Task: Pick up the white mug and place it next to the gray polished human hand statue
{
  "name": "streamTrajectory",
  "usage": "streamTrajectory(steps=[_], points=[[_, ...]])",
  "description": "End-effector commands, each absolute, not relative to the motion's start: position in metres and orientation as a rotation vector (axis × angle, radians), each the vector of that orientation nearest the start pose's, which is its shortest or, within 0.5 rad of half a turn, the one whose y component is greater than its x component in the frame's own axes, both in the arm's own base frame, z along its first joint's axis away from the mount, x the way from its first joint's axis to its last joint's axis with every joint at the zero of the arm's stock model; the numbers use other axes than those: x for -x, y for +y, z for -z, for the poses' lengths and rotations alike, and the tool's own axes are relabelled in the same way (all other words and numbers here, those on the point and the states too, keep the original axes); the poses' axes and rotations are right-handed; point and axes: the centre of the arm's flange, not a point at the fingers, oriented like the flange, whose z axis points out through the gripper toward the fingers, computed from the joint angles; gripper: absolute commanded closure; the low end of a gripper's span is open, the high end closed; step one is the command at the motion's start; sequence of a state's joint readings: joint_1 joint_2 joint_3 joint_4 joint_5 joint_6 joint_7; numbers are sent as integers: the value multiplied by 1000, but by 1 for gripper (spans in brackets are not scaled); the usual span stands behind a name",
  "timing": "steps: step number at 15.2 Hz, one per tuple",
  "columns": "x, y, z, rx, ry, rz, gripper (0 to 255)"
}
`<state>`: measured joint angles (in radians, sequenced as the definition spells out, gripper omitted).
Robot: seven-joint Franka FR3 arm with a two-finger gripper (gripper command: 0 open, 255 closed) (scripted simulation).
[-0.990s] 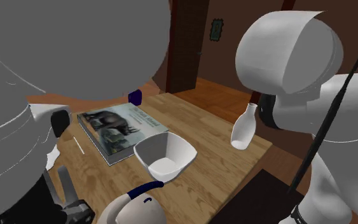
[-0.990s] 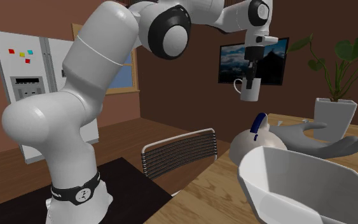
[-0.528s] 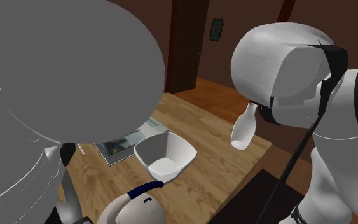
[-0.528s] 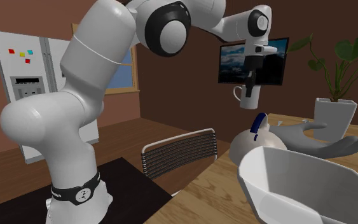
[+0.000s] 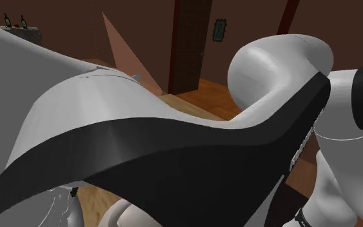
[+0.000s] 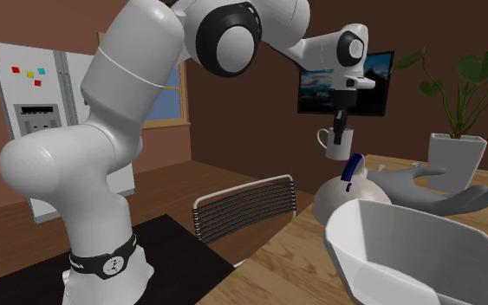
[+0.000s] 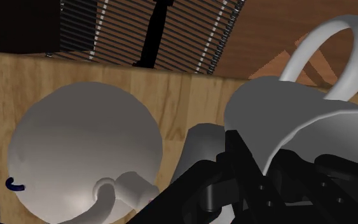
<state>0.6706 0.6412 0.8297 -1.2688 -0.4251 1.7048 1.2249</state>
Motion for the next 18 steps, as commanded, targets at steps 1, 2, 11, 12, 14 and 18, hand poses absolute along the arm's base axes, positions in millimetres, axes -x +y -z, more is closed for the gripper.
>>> streamTrajectory(steps=[1, 2, 11, 12, 14, 18], points=[[-230, 663, -450, 3124, -366, -61, 255], [-230, 663, -445, 3124, -366, -61, 255], [-230, 663, -397, 3124, -366, -61, 255], [-230, 663, -392, 3124, -366, -61, 255], [-230, 663, -381, 3124, -366, -61, 255], [-230, 663, -362, 3124, -366, -62, 255]])
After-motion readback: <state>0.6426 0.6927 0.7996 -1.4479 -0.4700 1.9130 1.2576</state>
